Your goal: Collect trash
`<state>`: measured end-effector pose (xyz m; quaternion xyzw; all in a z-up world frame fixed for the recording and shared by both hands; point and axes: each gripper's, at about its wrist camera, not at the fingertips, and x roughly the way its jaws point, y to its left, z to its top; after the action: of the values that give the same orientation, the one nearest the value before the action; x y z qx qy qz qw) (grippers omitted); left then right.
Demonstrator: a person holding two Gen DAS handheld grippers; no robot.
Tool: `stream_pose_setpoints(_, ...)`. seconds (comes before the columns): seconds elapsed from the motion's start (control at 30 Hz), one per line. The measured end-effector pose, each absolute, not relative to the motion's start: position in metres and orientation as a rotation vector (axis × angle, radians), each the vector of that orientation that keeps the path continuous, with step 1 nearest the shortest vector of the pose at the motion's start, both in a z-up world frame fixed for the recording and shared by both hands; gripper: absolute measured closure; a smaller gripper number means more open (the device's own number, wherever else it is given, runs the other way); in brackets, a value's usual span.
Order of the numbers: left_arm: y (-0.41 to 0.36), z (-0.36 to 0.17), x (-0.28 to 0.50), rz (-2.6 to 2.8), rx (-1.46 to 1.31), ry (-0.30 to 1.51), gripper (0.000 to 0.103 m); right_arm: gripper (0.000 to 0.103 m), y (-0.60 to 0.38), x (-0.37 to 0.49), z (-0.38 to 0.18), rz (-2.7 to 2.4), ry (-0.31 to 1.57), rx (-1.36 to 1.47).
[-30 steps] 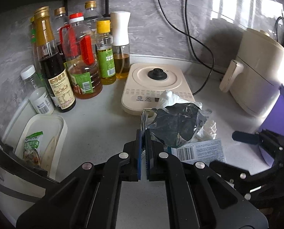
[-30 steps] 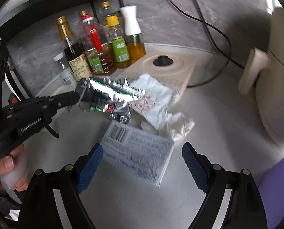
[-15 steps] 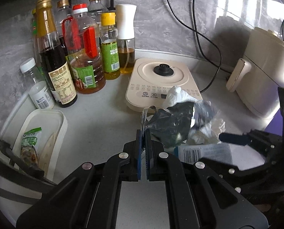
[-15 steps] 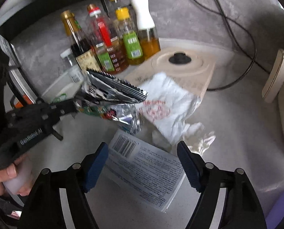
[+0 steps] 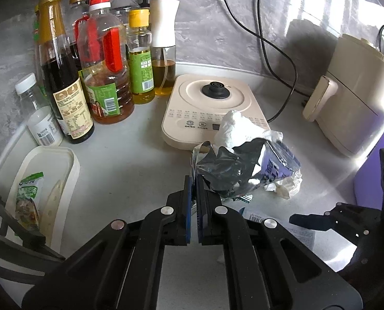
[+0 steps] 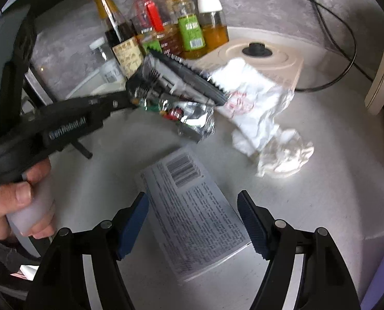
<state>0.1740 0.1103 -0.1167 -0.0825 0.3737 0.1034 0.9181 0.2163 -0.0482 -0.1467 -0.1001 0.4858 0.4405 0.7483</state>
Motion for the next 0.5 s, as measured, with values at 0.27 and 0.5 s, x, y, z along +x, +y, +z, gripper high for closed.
stream_pose_setpoints(0.27, 0.112, -0.118, 0.171, 0.213, -0.174, 0.771, 0.099, 0.042, -0.045, 0.215, -0.143, 0.966, 1.046, -0.233)
stream_pose_setpoints(0.5, 0.112, -0.115, 0.167, 0.21, -0.173, 0.762, 0.099, 0.035, -0.044, 0.199, -0.142, 0.972, 1.03, -0.304)
